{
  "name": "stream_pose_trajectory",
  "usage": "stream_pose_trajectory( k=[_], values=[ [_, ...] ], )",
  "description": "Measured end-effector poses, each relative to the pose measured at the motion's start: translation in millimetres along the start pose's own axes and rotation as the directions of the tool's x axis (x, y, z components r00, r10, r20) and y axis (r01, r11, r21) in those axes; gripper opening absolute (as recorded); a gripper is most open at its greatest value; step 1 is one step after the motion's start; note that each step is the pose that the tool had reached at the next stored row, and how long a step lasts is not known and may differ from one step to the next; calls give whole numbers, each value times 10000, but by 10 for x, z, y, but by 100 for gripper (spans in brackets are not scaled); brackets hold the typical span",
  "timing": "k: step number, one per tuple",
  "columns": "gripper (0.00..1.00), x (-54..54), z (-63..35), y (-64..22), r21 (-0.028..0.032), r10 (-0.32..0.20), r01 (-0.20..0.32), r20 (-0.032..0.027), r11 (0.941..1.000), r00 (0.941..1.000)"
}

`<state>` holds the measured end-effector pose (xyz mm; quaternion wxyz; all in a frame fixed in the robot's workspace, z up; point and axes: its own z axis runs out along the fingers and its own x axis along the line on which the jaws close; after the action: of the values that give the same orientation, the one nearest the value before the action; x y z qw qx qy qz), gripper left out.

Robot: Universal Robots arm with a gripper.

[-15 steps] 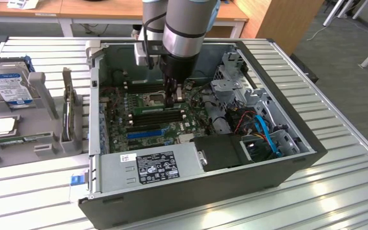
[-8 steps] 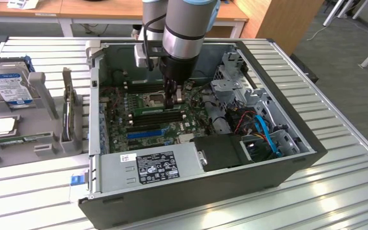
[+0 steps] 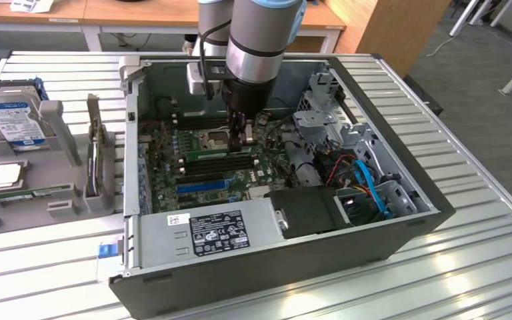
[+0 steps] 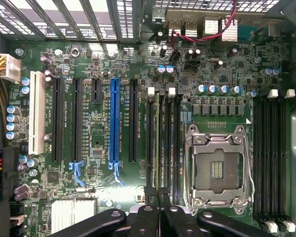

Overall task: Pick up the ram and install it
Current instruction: 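Insert the ram into the slot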

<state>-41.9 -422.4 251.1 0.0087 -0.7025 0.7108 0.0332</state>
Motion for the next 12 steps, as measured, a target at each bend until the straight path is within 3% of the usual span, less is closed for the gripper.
stream_pose_trajectory(
  k=[12],
  values=[
    [11, -3, 0, 0, 1, 2, -2, -51, 10000, 10000]
  ],
)
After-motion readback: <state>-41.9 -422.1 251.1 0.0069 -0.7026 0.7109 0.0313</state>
